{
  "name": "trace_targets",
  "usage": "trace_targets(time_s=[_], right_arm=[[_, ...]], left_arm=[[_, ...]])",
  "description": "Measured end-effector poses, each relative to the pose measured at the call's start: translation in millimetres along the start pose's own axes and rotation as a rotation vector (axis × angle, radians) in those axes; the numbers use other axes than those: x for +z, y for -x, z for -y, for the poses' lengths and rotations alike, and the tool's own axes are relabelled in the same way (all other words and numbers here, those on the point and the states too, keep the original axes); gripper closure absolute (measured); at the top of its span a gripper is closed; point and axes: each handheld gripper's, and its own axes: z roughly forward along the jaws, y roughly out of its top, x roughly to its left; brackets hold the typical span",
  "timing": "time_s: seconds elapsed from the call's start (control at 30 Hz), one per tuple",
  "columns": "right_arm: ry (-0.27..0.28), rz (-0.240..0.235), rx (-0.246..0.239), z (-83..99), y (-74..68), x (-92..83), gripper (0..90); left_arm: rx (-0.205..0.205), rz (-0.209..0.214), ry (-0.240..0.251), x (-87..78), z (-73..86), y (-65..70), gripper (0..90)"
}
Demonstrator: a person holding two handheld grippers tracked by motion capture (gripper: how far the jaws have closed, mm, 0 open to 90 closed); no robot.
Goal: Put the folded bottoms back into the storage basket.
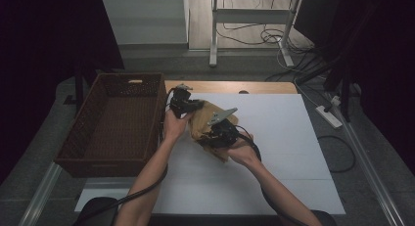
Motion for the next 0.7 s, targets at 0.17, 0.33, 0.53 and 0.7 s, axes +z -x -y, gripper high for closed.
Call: trace_targets(time_s=[0.17,0.33,0.53,0.7], right_arm=[[0.041,-0.012,0.002,-11.7,-1.7,-6.5,72.9],[0.082,-0.016,0.005,-21.4,-2.5,-10.8,72.9],[0.119,-0.019,-0.005,-34.8,-3.5,-14.4,72.9],[0.120,-0.028,-0.017,-47.3,-6.0,-12.4,72.9]], left_arm=[[0.028,-0.023,-0.005,-11.6,-13.3,3.1,77.8],[0.042,-0.041,-0.012,-24.6,-26.0,2.1,77.8],[0.042,-0.049,0.001,-40.8,-36.9,-2.1,77.9],[0.043,-0.055,0.011,-53.0,-40.0,-7.7,77.9]])
